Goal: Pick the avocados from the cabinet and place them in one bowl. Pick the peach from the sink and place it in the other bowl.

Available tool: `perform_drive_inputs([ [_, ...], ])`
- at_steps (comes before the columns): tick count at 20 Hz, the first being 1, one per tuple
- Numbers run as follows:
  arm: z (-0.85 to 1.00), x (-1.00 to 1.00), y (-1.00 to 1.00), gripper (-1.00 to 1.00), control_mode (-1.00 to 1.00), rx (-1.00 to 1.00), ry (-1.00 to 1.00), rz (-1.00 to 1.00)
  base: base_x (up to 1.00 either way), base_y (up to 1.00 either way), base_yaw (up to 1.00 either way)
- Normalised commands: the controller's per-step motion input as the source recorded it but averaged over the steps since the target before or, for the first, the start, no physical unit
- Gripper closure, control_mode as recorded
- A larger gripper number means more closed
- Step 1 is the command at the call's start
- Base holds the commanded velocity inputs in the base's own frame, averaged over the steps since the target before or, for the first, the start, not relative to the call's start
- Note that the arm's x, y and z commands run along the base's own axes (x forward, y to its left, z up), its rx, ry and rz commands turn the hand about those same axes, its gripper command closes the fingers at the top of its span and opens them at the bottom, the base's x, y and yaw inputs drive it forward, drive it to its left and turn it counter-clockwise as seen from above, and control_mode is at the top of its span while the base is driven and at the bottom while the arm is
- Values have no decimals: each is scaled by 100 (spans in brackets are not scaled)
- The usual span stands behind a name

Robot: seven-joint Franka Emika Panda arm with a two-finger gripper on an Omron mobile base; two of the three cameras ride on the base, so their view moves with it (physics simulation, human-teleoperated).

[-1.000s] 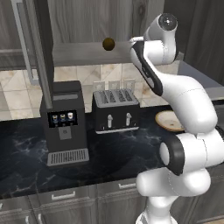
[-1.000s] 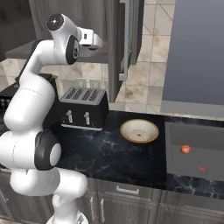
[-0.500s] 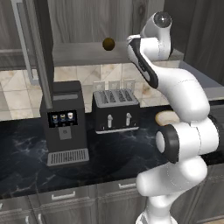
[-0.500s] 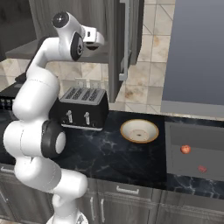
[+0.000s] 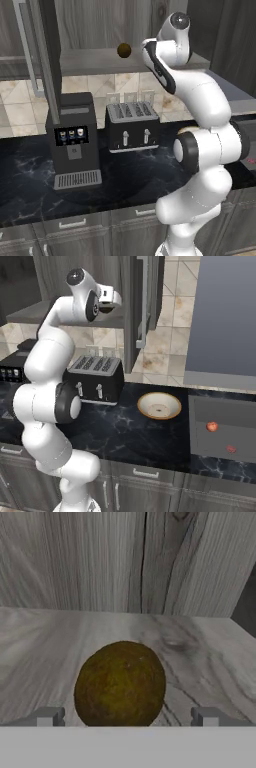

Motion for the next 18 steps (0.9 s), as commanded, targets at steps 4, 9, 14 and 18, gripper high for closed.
perform_drive_inputs([
  [4,-2,25,0,-100,-100,0,5,0,0,0,0],
  [9,-11,8,1,-100,-100,0,1,0,0,0,0],
  [14,-11,0,10,100,-100,0,-3,0,0,0,0],
  [18,0,0,0,100,-100,0,0,0,0,0,0],
])
